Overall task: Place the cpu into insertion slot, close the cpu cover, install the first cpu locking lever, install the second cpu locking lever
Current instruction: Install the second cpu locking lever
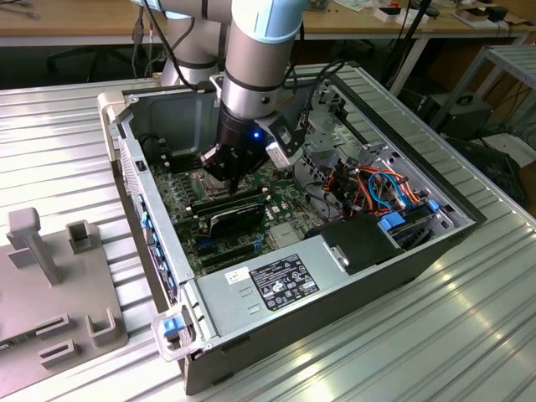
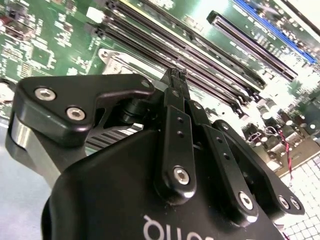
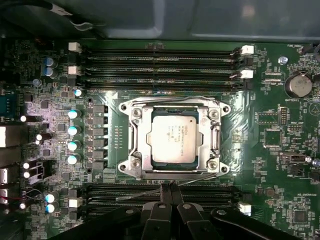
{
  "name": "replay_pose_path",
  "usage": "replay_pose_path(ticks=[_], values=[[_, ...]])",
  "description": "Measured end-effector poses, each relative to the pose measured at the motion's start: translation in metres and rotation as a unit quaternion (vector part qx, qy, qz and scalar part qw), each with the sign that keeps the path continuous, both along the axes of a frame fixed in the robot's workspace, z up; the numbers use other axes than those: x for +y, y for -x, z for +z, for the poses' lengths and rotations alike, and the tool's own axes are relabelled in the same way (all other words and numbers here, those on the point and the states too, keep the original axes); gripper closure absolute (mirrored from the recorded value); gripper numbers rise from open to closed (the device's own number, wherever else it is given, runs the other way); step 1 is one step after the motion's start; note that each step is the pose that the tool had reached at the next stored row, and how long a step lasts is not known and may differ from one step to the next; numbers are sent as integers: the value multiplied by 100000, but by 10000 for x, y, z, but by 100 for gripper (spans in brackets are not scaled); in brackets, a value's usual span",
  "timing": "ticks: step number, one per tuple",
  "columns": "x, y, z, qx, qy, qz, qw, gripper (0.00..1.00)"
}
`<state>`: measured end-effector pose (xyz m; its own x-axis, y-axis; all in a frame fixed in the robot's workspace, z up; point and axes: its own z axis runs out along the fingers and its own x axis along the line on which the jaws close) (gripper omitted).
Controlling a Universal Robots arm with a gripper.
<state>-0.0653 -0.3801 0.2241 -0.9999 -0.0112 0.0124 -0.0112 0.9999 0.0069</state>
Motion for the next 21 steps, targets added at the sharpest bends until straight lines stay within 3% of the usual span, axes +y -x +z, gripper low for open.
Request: replay_pose_path(ticks=[13,21], values=[[0,331,-32,4,352,-1,99999,89],[0,411,-41,2,350,2,99999,89]])
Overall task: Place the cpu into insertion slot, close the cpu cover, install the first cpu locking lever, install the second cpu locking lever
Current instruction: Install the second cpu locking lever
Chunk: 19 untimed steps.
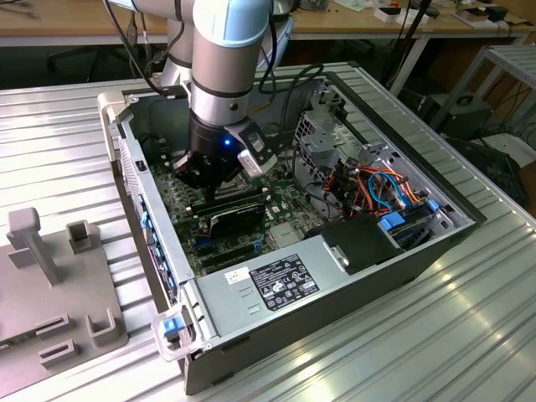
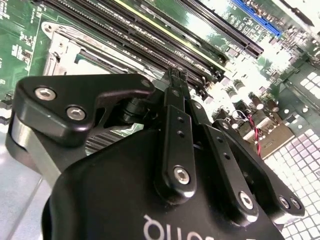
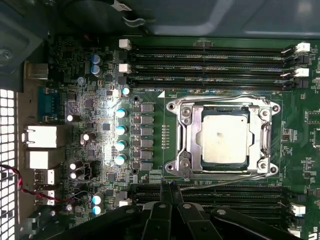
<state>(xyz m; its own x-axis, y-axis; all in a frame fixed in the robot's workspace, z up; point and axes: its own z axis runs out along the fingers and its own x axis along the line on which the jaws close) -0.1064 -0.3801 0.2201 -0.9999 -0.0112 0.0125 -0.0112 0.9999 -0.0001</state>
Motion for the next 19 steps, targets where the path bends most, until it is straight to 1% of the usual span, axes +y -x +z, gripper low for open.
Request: replay_pose_path(ticks=[2,4,6,13,19], values=[[3,5,-4,10,13,0,100000,89],[43,5,-21,-3,-4,9,100000,89],[72,6,-70,-1,2,2,100000,89],[102,10,-117,1,3,30,100000,89],[104,11,-169,19,5,32,100000,89]])
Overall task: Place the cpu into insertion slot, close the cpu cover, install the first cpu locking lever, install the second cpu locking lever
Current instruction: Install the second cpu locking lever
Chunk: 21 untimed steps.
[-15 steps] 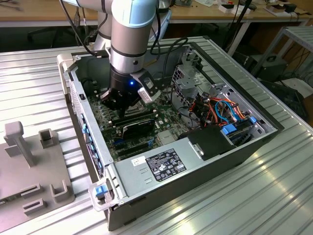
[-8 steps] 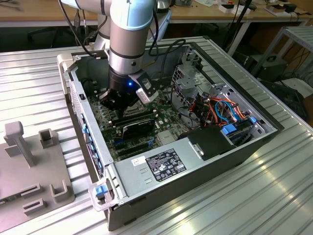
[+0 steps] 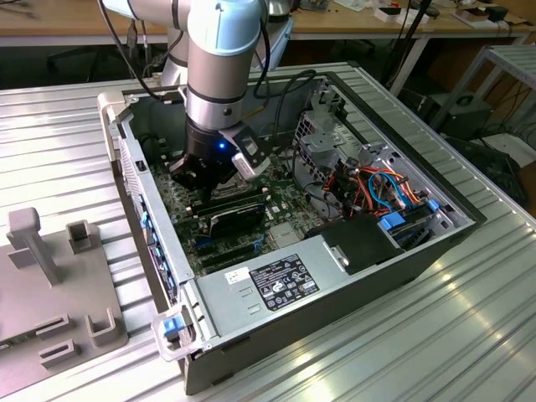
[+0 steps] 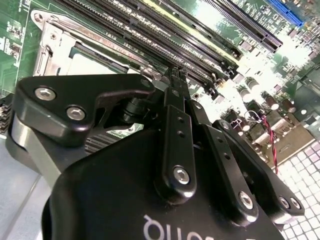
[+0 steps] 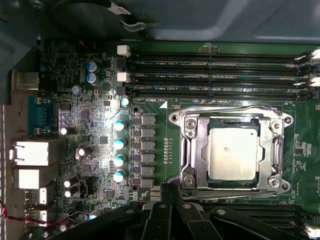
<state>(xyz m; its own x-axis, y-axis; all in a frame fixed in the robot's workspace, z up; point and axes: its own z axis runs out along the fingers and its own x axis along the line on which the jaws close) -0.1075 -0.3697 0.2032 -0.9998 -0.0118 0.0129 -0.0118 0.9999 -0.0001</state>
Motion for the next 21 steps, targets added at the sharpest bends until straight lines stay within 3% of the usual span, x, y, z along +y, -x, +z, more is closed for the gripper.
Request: replay_pose_path(ticks=[8,21], values=[[30,-1,-11,-22,-10,17,100000,89],[-1,-1,12,-23,45,5,100000,89]])
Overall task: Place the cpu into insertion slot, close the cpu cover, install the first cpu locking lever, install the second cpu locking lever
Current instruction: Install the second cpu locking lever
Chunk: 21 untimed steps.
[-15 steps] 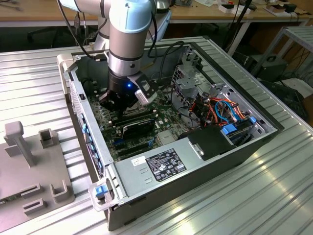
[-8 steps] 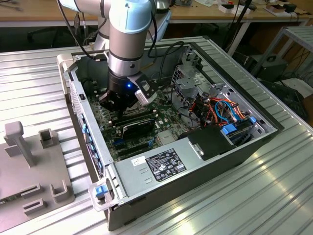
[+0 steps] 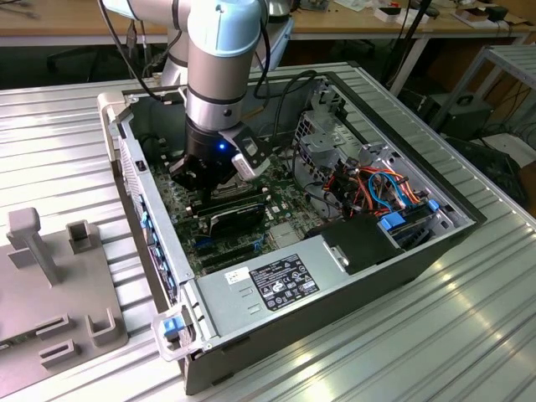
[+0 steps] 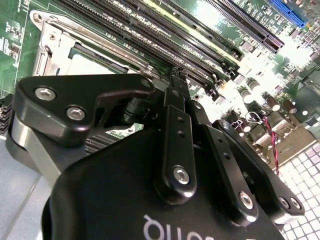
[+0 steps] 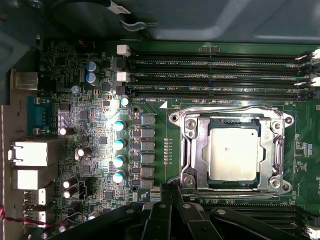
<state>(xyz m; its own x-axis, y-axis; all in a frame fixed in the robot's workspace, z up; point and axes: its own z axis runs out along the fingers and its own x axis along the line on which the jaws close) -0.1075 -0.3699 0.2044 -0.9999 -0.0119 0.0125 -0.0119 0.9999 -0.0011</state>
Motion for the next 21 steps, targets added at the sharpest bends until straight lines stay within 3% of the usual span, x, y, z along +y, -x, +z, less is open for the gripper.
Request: replay_pose_path(ticks=[5,8,18,21], values=[[13,0,3,5,82,-4,100000,89],[70,0,3,7,76,0,100000,89],[72,0,-19,0,70,-5,100000,89],[54,0,-19,8,65,5,100000,89]])
